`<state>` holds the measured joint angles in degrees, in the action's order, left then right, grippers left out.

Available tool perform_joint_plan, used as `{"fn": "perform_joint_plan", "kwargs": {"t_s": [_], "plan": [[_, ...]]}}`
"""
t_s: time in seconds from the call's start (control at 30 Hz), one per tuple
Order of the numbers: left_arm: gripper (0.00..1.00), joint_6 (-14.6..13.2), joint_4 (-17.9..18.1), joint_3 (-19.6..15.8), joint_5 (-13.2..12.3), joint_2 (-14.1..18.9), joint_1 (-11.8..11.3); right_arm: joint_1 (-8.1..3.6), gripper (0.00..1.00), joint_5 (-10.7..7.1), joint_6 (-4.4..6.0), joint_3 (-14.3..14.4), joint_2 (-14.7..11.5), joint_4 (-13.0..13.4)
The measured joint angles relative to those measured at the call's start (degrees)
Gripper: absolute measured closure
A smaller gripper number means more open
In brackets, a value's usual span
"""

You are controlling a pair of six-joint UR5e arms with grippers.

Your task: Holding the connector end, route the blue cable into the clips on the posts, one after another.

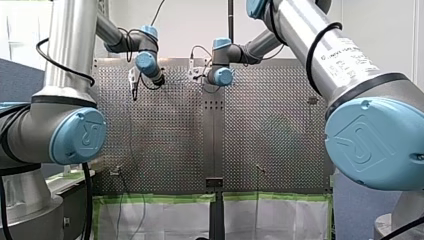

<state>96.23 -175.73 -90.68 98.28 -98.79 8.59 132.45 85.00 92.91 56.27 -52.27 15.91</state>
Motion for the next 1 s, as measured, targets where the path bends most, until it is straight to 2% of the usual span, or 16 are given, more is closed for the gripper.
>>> {"fn": "perform_joint_plan", "kwargs": {"t_s": [0.37,0.67,0.87,1.0], "plan": [[1.0,-0.6,-0.7,0.0,1.6,-1.2,1.0,0.04,1.0,0.03,-0.41,1.3,0.0,-0.9],[1.0,-0.5,-1.0,0.0,2.6,-1.4,2.7,-0.42,1.0,1.22,-1.63,5.4,0.1,-0.7],[1.0,-1.0,-1.5,0.0,4.3,-2.6,4.2,-1.1,1.0,1.75,-2.4,8.2,0.2,-0.6],[1.0,-1.1,-1.6,-0.1,5.8,-2.9,5.2,-1.85,1.0,2.78,-3.2,10.2,0.2,-0.4]]}}
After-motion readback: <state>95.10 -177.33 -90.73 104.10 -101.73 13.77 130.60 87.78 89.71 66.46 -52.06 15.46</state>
